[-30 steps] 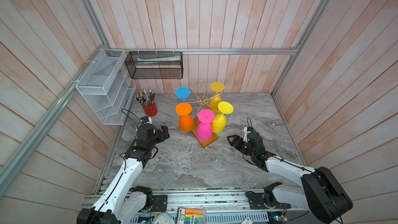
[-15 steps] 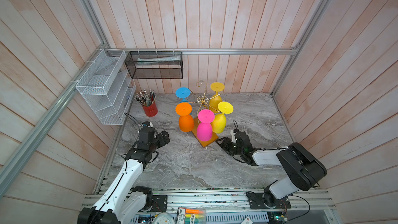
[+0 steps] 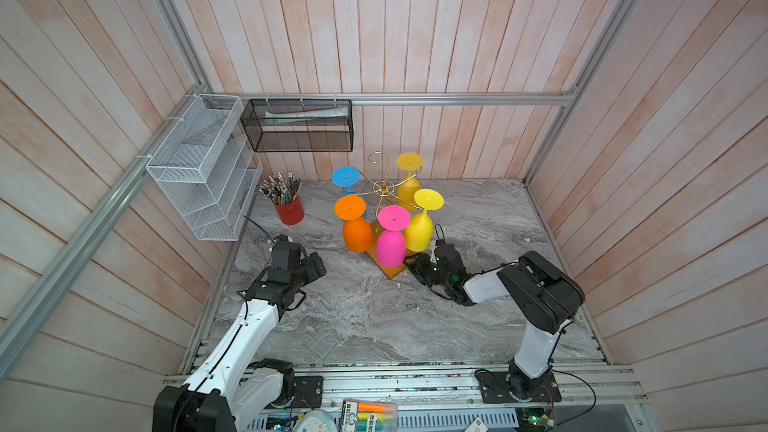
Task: Take the wine glass off the wine glass rack
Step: 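Raise both arms and move the right gripper toward the pink glass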
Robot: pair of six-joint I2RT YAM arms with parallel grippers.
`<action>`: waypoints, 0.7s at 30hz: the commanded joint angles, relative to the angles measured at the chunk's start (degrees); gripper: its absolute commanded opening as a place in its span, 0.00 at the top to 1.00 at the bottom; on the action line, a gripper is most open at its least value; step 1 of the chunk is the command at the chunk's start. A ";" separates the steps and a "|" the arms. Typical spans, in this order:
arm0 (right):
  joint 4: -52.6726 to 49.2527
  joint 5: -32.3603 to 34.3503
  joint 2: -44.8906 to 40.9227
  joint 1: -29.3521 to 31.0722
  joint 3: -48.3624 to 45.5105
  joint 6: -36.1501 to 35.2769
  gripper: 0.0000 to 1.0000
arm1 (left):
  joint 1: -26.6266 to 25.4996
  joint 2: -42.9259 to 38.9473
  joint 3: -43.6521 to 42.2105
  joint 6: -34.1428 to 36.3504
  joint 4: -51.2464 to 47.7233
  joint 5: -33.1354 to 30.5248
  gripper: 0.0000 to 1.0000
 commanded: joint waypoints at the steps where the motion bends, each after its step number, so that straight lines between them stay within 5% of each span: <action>1: 2.93 2.41 2.89 0.24 4.21 0.25 0.54 | 0.09 -0.59 2.35 -0.17 -1.71 -1.62 0.08; 13: 7.28 5.06 12.80 0.50 16.46 0.60 0.56 | 0.56 0.50 2.65 -0.90 -1.86 -1.06 0.08; 21: 8.00 10.73 4.57 -0.18 5.88 -0.28 0.56 | 0.55 -3.85 1.62 2.05 0.05 -0.31 0.08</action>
